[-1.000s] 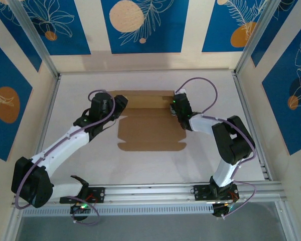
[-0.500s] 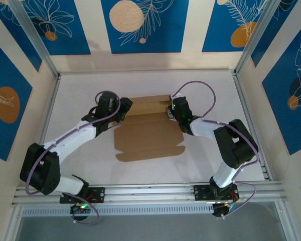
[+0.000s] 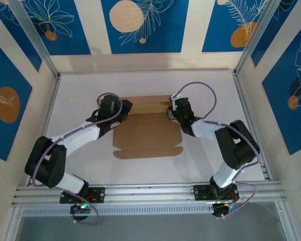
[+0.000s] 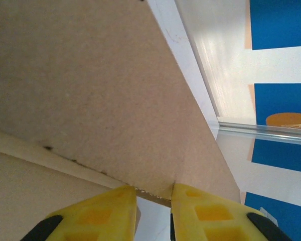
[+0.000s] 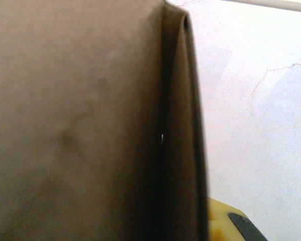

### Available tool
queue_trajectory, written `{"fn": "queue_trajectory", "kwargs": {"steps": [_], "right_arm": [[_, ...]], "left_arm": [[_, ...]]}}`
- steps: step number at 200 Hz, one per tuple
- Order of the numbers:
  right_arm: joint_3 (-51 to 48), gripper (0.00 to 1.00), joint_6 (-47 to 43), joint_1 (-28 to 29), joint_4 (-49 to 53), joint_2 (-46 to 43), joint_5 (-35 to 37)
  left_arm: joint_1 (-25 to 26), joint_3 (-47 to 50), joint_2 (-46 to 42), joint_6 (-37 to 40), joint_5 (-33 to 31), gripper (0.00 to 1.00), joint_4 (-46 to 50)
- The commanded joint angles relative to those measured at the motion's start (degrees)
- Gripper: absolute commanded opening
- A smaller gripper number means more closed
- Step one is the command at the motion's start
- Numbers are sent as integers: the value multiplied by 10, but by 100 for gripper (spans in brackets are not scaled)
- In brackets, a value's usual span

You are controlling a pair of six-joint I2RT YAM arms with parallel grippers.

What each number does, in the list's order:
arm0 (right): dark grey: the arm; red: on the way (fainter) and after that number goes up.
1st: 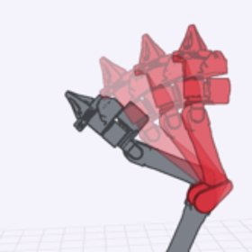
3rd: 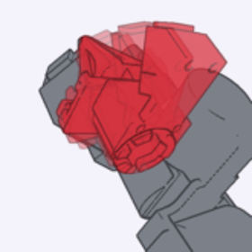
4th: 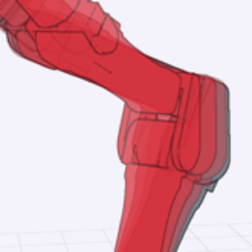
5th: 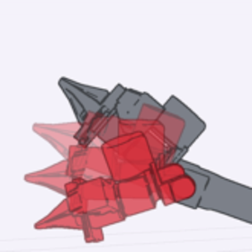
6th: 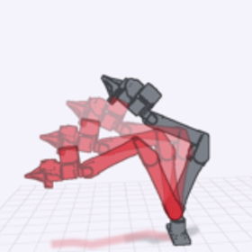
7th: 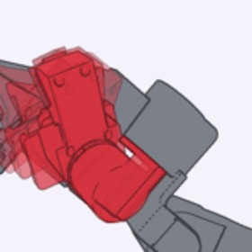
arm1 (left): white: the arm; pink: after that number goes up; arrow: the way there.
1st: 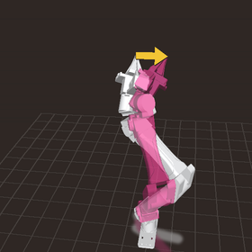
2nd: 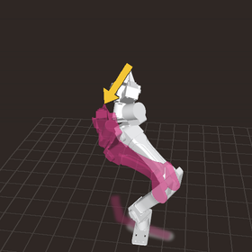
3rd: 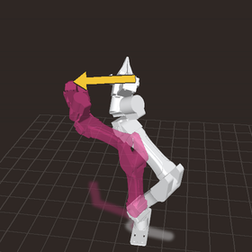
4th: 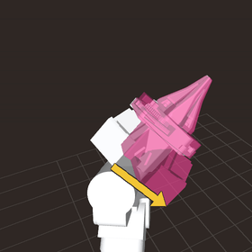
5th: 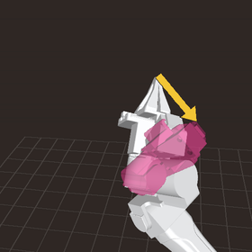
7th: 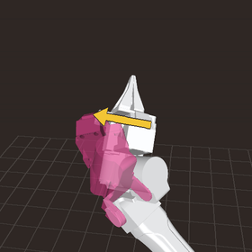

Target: Fold the paper box

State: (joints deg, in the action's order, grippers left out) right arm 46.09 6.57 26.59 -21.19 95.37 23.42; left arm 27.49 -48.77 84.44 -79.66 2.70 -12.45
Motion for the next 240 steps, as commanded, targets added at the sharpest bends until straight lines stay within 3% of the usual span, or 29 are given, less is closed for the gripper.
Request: {"fn": "queue_trajectory", "kwargs": {"steps": [1, 21, 78, 155, 188, 213, 240], "right_arm": [[-5, 15, -3, 7, -8, -21, -66], [-4, 15, 1, 8, -4, -25, -65], [-7, 15, 32, 5, -2, -37, -57], [6, 15, 49, 6, 19, -22, -53], [3, 31, 51, 3, 22, -25, -73], [-17, 55, 50, -3, 9, -51, -78], [-44, 64, 67, -18, -10, -85, -61]], "left_arm": [[-5, 18, -11, 6, 11, 35, -37], [-13, 37, -36, 28, 15, 44, -102], [-18, 142, 29, -13, -13, 45, -448], [0, 180, 152, -65, -67, 0, -682], [4, 191, 177, -61, -71, 0, -682], [5, 204, 179, -53, -83, 0, -682], [4, 206, 182, -56, -83, 0, -682]]}}
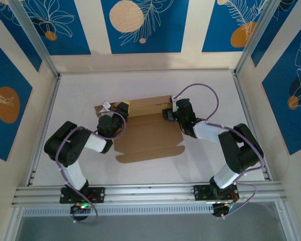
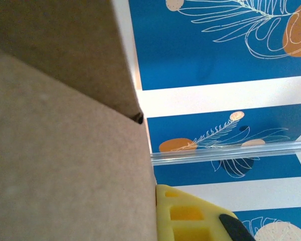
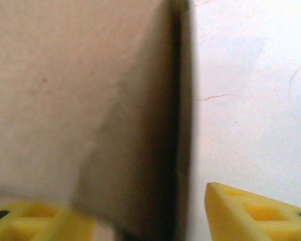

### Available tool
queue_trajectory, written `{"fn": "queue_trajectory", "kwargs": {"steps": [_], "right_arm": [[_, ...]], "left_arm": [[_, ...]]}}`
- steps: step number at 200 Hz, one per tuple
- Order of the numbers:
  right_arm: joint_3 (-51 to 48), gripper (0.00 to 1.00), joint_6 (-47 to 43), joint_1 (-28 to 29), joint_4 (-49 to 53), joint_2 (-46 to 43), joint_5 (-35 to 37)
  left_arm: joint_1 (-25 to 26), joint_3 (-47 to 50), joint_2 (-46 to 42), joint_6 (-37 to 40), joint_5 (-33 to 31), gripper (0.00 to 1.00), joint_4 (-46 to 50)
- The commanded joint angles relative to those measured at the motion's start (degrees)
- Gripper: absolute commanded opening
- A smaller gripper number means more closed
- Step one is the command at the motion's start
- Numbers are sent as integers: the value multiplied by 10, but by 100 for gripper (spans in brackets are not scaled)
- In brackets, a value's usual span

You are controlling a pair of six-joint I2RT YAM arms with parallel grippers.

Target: Fold the paper box

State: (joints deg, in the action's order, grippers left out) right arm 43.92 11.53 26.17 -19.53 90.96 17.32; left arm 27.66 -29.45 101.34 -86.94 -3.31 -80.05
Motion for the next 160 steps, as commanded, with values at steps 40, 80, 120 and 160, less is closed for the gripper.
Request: {"fn": "queue_trajectory", "kwargs": {"steps": [40, 80, 120, 160], "right_arm": [[-93, 70, 22, -38, -131, -82, -23], [-37, 59, -53, -24, -44, -49, -33], [-4, 53, -83, 16, -40, 12, 38], [31, 52, -82, 20, -49, 73, 97]], "left_arm": [[3, 0, 15, 16, -14, 0, -6], [3, -3, 18, 7, -13, 0, -6], [2, -12, 18, -1, -9, 0, -6], [3, -15, 23, -8, -5, 0, -6]]}}
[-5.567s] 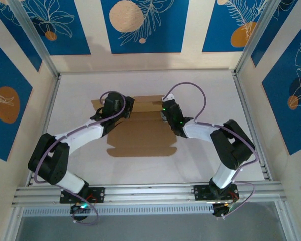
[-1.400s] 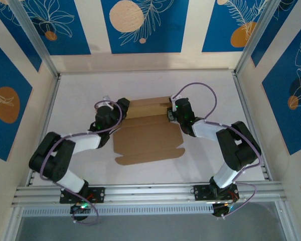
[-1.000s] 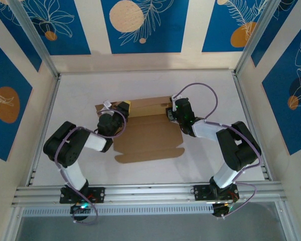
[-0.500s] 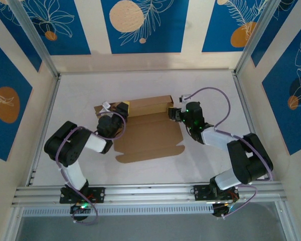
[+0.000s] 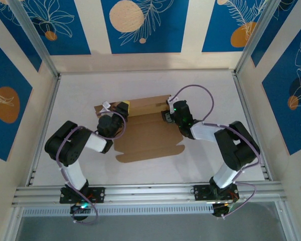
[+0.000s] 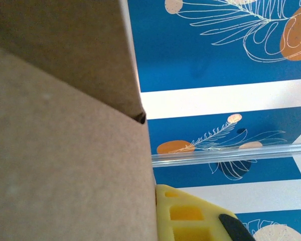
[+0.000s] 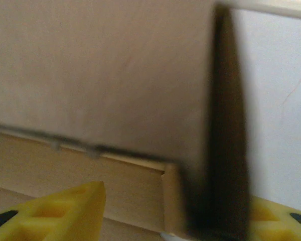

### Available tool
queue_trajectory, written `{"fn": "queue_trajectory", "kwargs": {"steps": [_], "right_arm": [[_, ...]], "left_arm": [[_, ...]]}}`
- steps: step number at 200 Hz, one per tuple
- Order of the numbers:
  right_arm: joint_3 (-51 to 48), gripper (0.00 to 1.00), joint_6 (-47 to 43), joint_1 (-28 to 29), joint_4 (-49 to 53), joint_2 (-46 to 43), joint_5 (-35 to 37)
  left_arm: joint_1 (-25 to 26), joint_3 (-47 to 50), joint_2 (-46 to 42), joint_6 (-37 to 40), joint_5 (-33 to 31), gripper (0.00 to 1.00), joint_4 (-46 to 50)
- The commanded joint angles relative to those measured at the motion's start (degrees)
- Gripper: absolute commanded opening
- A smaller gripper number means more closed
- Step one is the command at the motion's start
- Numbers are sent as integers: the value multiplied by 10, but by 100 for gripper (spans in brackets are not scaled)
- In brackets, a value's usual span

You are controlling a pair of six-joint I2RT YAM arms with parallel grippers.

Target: Fold the paper box

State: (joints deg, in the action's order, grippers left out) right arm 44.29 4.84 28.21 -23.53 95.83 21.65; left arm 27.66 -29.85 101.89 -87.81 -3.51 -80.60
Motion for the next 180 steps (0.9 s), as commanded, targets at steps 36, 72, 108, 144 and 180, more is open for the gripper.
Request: {"fn": "queue_trajectory", "kwargs": {"steps": [36, 72, 108, 144, 180], "right_arm": [[47, 45, -45, 8, -56, 56, 95], [90, 59, -64, -1, -25, 85, 51], [71, 55, -50, -2, -22, 65, -8], [29, 35, -37, 5, -52, 31, -10], [-8, 21, -23, 7, -71, -5, -8]], "left_arm": [[3, -9, 15, -5, 2, 0, 0], [3, -12, 15, -12, 2, 0, 0], [2, -14, 18, -25, 13, 0, 1], [5, -5, -5, -36, 20, 0, 16], [20, 7, -115, -20, -8, 0, 165]]}}
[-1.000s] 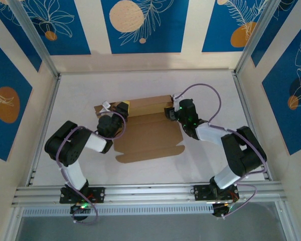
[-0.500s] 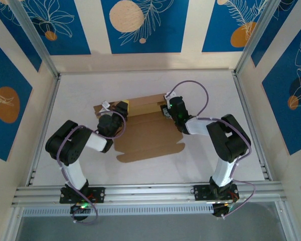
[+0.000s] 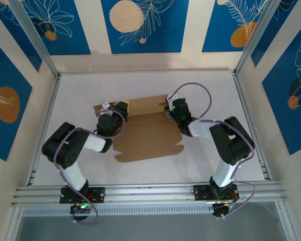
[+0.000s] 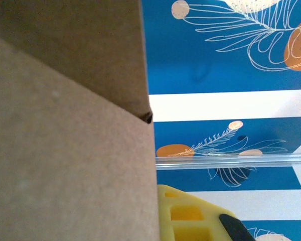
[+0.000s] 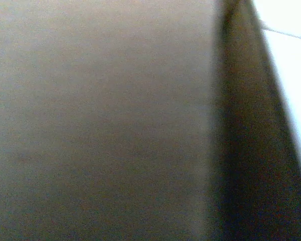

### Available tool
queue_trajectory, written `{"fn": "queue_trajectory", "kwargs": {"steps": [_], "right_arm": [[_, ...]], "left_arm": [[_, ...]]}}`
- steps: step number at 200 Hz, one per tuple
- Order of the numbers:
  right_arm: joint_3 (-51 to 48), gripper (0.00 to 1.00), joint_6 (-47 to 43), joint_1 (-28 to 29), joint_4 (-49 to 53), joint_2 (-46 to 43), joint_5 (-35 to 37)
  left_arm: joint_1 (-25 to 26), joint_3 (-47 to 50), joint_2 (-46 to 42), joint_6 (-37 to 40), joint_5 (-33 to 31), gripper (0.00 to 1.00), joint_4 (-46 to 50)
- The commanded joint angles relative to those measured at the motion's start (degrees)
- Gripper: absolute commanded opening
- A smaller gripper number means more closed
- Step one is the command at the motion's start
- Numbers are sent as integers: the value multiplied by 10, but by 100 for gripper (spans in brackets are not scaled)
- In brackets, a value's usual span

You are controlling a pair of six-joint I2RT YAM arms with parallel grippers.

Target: Fold the paper box

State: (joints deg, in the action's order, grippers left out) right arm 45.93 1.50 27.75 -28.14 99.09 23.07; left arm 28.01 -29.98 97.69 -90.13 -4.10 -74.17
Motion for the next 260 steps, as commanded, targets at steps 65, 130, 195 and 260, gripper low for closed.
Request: {"fn": "queue_trajectory", "kwargs": {"steps": [65, 130, 195, 260], "right_arm": [[-122, 42, 61, 41, -94, -96, -15], [-220, 57, -19, 64, -323, -53, 28], [-196, 54, -14, 42, -332, -5, 30], [-170, 45, 12, 28, -266, -25, 27]], "left_arm": [[31, 42, -130, 9, -27, 0, 161], [24, 52, -131, 13, -6, 0, 171], [10, 51, -106, 4, 20, 0, 154], [6, 45, -101, 7, 29, 0, 166]]}}
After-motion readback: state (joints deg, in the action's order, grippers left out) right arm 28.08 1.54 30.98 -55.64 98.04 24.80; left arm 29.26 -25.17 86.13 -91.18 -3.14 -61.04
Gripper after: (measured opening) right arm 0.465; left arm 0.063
